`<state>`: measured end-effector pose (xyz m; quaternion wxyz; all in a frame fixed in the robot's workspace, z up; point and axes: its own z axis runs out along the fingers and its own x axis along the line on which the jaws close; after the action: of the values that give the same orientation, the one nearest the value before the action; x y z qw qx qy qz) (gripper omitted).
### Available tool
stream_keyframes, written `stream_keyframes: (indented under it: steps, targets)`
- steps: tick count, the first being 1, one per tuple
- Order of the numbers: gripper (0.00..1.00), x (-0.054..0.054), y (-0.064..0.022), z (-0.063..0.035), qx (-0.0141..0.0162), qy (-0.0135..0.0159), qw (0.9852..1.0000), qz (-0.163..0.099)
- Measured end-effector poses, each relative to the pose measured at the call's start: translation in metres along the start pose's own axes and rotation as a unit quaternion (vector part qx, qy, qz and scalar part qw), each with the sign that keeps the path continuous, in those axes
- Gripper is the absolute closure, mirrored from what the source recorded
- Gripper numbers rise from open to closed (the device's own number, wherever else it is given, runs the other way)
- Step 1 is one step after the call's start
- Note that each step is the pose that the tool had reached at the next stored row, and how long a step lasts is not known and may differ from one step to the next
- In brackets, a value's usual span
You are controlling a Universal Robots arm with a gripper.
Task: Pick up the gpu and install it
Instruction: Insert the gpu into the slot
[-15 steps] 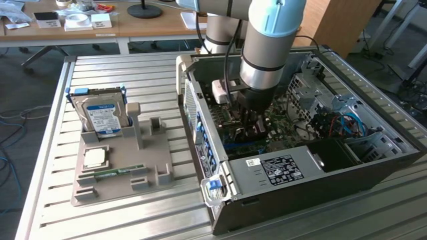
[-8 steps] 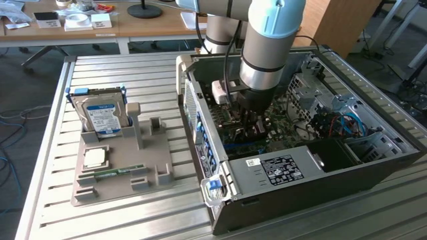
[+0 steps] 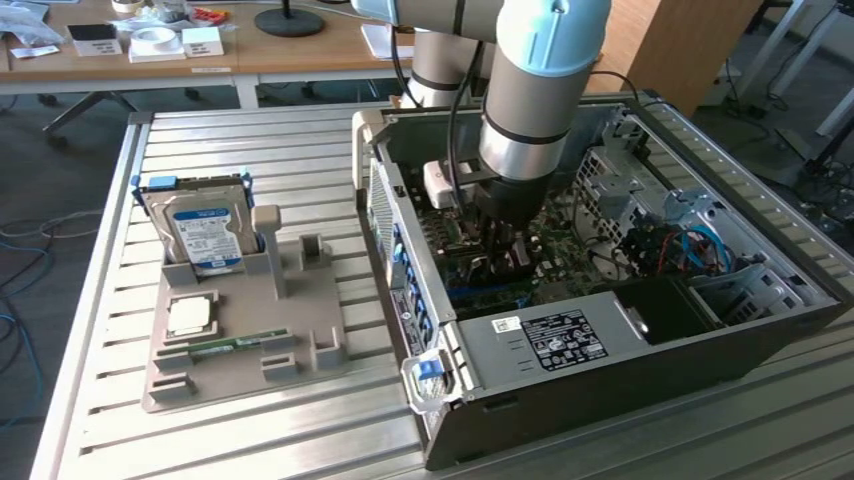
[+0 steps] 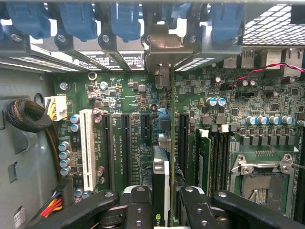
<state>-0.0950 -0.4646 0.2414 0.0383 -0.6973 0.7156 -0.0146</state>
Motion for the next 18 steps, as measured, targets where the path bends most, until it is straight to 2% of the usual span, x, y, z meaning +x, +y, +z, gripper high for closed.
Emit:
stream_keyframes:
  steps: [18]
  targets:
    - [0.73,0.0,0.0002,0.0012,0.0,0.0,1.0,0.0]
